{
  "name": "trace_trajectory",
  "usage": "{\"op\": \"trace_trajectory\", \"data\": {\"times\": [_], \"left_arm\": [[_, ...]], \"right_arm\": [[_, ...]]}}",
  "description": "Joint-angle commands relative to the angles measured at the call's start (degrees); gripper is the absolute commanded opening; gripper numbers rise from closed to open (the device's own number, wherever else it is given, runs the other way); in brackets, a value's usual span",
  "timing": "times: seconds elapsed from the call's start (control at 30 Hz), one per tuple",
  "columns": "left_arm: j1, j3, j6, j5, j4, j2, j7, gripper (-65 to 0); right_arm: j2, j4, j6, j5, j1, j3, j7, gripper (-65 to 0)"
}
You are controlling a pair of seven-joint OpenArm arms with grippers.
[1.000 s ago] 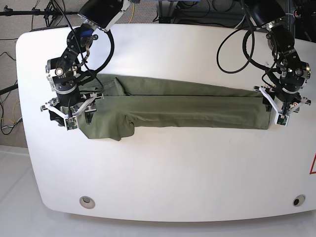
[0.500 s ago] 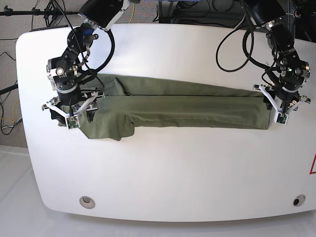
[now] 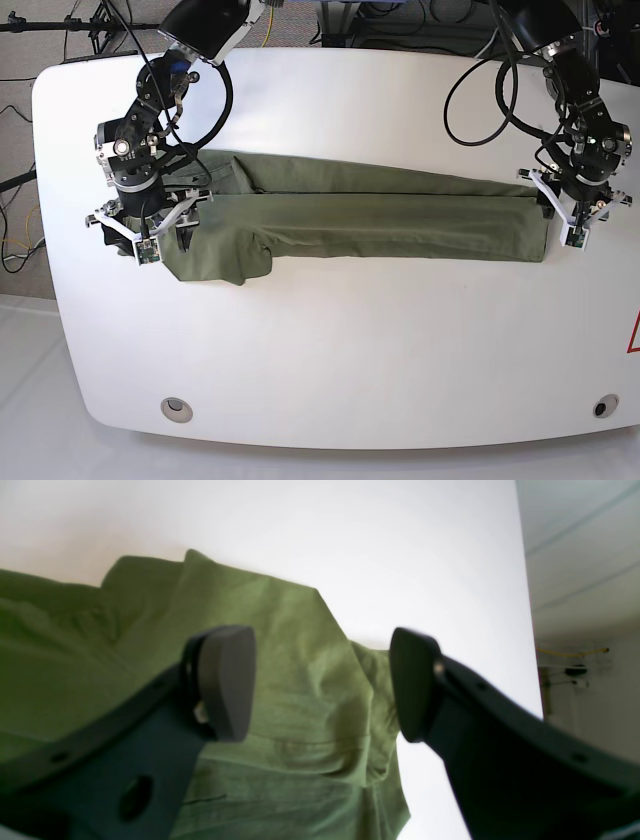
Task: Fold the T-shirt properly
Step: 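Lower the left gripper onto the strip end and close on the fabric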
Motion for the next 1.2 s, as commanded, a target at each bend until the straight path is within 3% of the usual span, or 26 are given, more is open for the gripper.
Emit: {"op": "trace_trajectory", "data": {"times": [0.0, 0.13, 0.33, 0.87, 1.17], "left_arm": [[-0.6, -1.5, 0.4, 0.1, 1.7, -0.8, 0.2, -32.6], [-0.7, -2.4, 0.3, 0.1, 2.1, -0.8, 0.3, -31.0], [-1.3, -3.7, -0.3, 0.4, 1.7, -0.5, 0.2, -33.5], [0.6, -0.2, 0.0, -0.6, 2.5, -0.7, -1.6, -31.7], [-0.5, -1.0, -0.3, -5.2, 1.1, -1.0, -0.7, -27.6]], "right_arm": [[0.2, 1.3, -0.3, 0.7, 0.9, -0.2, 1.4, -25.2], [0.2, 1.3, -0.3, 1.0, 0.8, -0.3, 1.4, -25.2], [0.2, 1.4, -0.3, 2.9, -0.5, -0.5, 1.6, -25.1], [0.4, 0.9, -0.3, 3.0, -3.1, -0.5, 2.5, -25.2], [0.6, 0.7, -0.3, 3.3, -2.7, -0.3, 2.5, -25.0]]}}
